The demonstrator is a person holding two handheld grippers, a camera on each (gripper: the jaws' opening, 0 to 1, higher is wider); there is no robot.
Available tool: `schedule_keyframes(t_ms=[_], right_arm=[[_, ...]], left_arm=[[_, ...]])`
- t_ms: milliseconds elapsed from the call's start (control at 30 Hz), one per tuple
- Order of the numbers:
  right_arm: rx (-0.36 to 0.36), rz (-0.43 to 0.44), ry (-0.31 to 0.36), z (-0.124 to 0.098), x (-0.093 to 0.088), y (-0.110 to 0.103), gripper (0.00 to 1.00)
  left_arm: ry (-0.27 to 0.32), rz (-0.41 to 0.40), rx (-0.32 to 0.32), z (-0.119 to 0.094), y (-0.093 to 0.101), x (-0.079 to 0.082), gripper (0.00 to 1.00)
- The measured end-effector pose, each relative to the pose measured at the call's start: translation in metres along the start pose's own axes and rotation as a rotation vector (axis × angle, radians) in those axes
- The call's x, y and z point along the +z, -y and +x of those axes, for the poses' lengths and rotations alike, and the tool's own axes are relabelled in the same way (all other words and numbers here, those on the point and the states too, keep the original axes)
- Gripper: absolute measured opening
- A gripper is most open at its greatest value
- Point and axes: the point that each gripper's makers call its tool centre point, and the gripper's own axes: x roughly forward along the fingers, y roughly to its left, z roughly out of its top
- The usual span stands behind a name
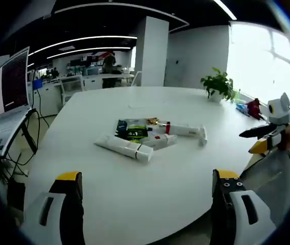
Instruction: Arrange the skincare products in the storage area until every visible bottle or jar stands upright without overlapping.
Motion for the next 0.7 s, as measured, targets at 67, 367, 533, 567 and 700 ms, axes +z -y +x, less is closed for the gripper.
schedule_keyframes(t_ms=[67,367,533,567,700], right_arm=[[-0.001,-0.003,-0.002,0.0002,-0.0008,0.0002,0.98],[-0.003,-0.002,-0.002,0.0002,-0.0013,-0.0009,0.98],[-0.002,0.000,-0.006,0.0009,-0.0020,-0.0004,0.98],[-0.001,-0.002,-0.008,0.0009,-0.0019,-0.0005,0.98],[0.000,-0.007,-0.014,0.0007,-0.0024,-0.0011,0.98]], left_arm=[[-0.001,0.000,0.000,-0.0002,0.0005,0.0000,0.99],[0.000,0.000,-0.001,-0.0010,0.0004,0.0006,0.99],[0.001,-0.001,0.001,-0.0008,-0.0022,0.0004,0.99],[0.003,-0.001,0.002,-0.0008,-0.0026,0.0006,0.99],[0.009,-0.001,0.002,-0.0014,-0.0018,0.0008,0.99]])
